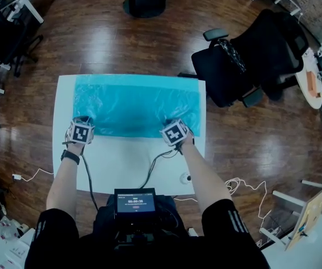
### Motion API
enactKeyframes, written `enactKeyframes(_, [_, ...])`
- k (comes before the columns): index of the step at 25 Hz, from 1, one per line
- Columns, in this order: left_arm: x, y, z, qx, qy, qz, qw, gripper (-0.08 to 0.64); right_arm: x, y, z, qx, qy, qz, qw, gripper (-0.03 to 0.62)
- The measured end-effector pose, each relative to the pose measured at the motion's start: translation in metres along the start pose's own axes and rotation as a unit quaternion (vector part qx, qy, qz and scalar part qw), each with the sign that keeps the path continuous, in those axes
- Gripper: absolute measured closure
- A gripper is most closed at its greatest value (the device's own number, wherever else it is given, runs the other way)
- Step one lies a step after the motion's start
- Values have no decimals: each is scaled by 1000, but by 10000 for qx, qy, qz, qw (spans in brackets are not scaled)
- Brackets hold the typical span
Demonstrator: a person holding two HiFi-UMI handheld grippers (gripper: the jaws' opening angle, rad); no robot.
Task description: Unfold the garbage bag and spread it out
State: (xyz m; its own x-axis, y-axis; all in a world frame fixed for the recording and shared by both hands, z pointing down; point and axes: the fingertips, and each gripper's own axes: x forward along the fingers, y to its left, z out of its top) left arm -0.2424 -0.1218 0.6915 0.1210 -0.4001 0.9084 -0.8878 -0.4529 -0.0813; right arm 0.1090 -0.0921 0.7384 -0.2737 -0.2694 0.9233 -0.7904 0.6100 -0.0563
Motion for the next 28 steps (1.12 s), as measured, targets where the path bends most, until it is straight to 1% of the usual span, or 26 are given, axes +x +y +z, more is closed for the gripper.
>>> enactKeyframes(3, [-2, 22, 31, 72, -190, 117, 9997, 508, 1, 0, -1, -34, 30, -5, 10000, 469])
enactKeyframes(5, [5, 39, 46, 137, -116, 192, 9997, 500, 0, -1, -1, -37, 7, -23, 10000, 469])
enactKeyframes(7, [13, 56, 62, 261, -39, 220, 9994, 473, 0, -1, -1, -25, -6, -13, 10000, 470])
enactKeyframes(9, [21, 70, 70, 271, -5, 130, 9995, 433, 0, 0, -1, -9, 4, 20, 10000, 469])
enactKeyframes(12, [34, 86, 76, 226, -125, -27, 9997, 382, -1, 1, -1, -6, -3, 48, 10000, 469])
enactKeyframes(14, [42, 92, 78, 353, -122, -55, 9993, 380, -1, 1, 0, -20, -10, 60, 10000, 471])
enactKeyframes(17, [54, 98, 77, 567, -5, -87, 9984, 379, -1, 2, 1, -11, -23, 117, 9999, 469])
enactKeyframes(20, [61, 100, 79, 656, 51, -114, 9978, 379, -2, 3, 1, -25, -39, 118, 9999, 469])
enactKeyframes(24, [72, 106, 78, 699, 267, -97, 9971, 379, -2, 3, 2, -9, -55, 158, 9999, 471])
enactKeyframes(28, [79, 113, 75, 587, 427, -163, 9972, 379, -2, 3, 5, -12, -79, 133, 9999, 471])
